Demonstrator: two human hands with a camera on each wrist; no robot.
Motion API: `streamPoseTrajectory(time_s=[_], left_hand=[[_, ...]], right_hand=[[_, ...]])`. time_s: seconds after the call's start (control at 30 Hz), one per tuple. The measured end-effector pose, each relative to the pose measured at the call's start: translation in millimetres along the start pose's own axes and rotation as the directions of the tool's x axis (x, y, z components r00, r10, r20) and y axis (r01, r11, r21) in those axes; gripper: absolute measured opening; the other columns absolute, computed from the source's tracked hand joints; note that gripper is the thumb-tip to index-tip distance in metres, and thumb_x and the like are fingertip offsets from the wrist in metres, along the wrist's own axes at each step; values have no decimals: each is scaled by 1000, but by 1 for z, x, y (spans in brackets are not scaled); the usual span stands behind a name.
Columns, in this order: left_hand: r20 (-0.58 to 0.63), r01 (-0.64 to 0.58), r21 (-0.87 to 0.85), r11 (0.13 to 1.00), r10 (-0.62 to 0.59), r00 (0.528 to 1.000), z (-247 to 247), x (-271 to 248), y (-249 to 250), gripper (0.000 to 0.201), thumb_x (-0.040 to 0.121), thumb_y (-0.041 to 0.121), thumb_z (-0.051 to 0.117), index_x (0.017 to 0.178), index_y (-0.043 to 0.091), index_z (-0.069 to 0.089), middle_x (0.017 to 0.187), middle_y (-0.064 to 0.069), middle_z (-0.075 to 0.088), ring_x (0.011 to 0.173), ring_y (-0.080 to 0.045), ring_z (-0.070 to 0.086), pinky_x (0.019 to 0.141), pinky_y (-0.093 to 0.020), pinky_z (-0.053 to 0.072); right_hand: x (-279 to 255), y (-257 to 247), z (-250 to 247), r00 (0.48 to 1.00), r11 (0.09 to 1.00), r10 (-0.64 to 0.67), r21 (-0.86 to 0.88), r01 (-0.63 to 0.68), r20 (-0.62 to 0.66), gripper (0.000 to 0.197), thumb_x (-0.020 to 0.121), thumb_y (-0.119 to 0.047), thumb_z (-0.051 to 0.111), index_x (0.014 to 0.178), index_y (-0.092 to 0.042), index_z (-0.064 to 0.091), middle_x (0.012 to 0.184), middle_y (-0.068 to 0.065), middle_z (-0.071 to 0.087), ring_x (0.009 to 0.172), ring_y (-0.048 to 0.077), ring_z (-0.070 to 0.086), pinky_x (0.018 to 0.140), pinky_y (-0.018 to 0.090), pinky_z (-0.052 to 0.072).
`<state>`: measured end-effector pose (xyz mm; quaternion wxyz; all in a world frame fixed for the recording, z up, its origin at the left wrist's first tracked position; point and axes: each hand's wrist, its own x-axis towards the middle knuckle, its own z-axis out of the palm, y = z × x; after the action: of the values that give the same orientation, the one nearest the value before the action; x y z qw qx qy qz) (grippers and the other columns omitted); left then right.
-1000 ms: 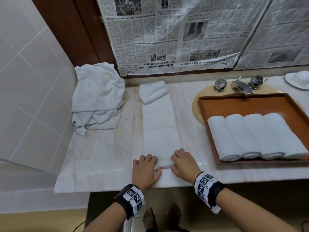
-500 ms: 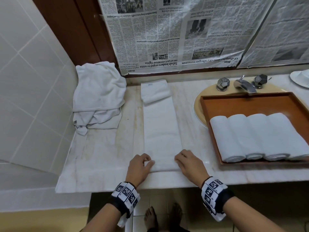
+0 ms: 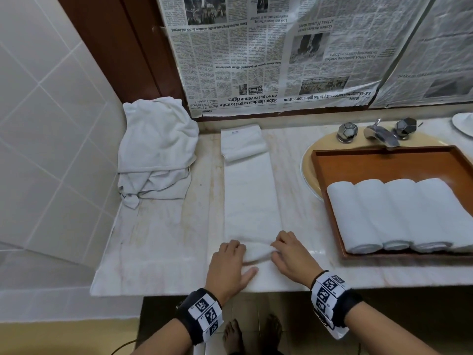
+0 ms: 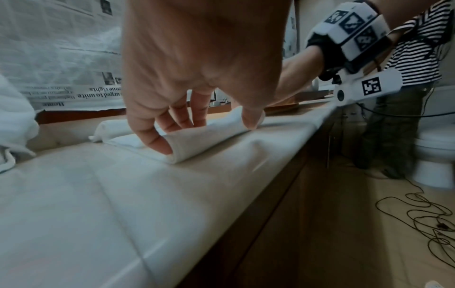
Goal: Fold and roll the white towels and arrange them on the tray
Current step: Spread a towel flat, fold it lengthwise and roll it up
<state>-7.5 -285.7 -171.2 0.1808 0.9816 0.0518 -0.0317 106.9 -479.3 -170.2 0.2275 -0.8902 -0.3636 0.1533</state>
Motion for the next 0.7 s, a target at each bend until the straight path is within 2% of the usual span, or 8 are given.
streamPoseTrajectory(time_s=[0.1,0.2,0.3,0.4,0.5,0.57,0.63,0.7], left_hand=[[4,45,-102,994,-44,999,-7,10,-7,31,95,37,56,121,21,62,118,4,59,108,-21,54,78,-27,41],[33,142,-352,925,-139,990,-21,24,-18,30,96,35,62,121,20,66,115,4,68,107,-16,61,86,-22,41],[33,240,-453,859,-253,967,-25,31,-23,21,94,36,64,107,19,67,103,4,70,97,-15,63,87,-28,46],[4,290,-423,858,-318,948,-18,34,-19,25,93,41,64,106,20,65,103,0,61,96,-18,58,82,-27,41],[-58,312,-377,872,-358,932,-11,31,-14,29,94,43,63,113,22,66,116,1,46,105,-19,47,88,-25,37],[-136,263,-342,902,-324,936,-9,27,-10,27,96,41,61,115,23,66,118,3,40,106,-17,41,87,-24,35],[-156,195,-280,940,-245,957,-5,21,-7,31,97,42,58,123,25,63,119,4,41,105,-16,40,84,-22,36],[-137,142,-215,966,-174,975,1,13,-8,43,92,53,59,128,29,58,122,5,45,107,-16,41,82,-26,42]], right_hand=[[1,1,-6,997,987,67,147,-70,23,29,97,-20,48,121,-13,65,103,-3,52,99,17,48,83,24,36],[3,-1,-11,991,975,127,189,-118,-38,30,101,-22,47,130,-19,55,113,-1,58,98,17,54,82,24,35],[3,-4,-10,988,992,122,-2,-123,-91,22,102,-24,45,124,-25,50,116,-3,47,85,20,57,68,28,45],[2,-6,-5,994,977,26,-209,-48,-104,13,93,-25,57,104,-18,60,106,2,53,81,24,58,53,32,47],[-1,-5,-3,996,974,-21,-226,1,-87,32,78,-44,70,98,-19,65,102,0,58,83,20,57,56,31,51],[-1,-6,-3,995,974,-19,-227,-3,-95,37,69,-34,79,99,-17,65,104,1,56,86,22,58,58,31,53],[0,-7,-2,996,980,-5,-199,-13,-91,32,71,-22,77,100,-14,65,103,2,57,89,24,59,62,31,54],[5,-8,-5,997,987,35,-154,-45,-66,27,83,-22,66,107,-11,64,109,3,56,101,24,55,72,30,51]])
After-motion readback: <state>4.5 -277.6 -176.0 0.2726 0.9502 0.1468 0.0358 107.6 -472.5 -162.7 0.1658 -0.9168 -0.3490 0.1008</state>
